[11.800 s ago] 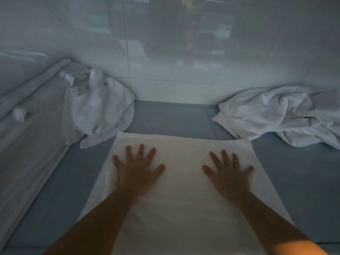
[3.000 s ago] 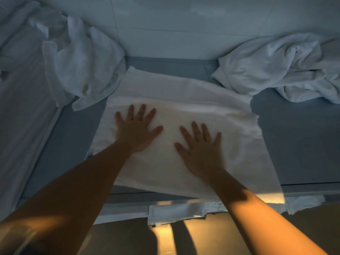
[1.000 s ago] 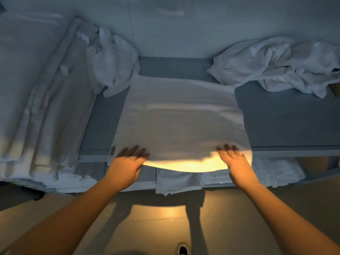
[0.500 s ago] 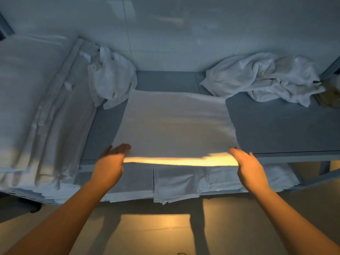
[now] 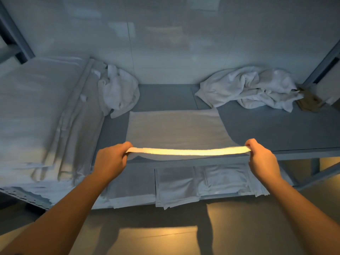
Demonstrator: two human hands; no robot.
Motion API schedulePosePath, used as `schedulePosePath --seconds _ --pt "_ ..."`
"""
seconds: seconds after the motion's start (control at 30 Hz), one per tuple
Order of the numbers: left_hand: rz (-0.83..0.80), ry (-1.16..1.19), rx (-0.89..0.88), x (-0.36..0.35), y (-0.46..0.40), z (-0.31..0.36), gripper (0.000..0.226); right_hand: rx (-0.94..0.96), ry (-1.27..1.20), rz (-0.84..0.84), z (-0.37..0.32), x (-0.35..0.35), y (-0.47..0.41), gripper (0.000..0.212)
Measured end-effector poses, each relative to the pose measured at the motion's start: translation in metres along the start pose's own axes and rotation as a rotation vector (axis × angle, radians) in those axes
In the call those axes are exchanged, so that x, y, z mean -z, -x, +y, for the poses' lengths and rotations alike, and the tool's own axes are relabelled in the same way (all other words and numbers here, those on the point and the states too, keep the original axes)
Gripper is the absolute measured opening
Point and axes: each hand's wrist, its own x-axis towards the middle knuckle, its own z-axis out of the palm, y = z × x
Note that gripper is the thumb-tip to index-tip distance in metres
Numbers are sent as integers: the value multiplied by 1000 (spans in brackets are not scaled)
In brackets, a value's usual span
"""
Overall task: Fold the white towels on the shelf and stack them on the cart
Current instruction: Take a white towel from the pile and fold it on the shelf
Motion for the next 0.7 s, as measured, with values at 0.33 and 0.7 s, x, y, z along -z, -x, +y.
schedulePosePath --seconds 0.33,0.7 --pt "194 146 113 8 -8 -10 11 -91 -214 223 -11 16 0 18" --pt "210 275 331 -12 -69 -15 24 -194 -587 240 7 -2 -90 13"
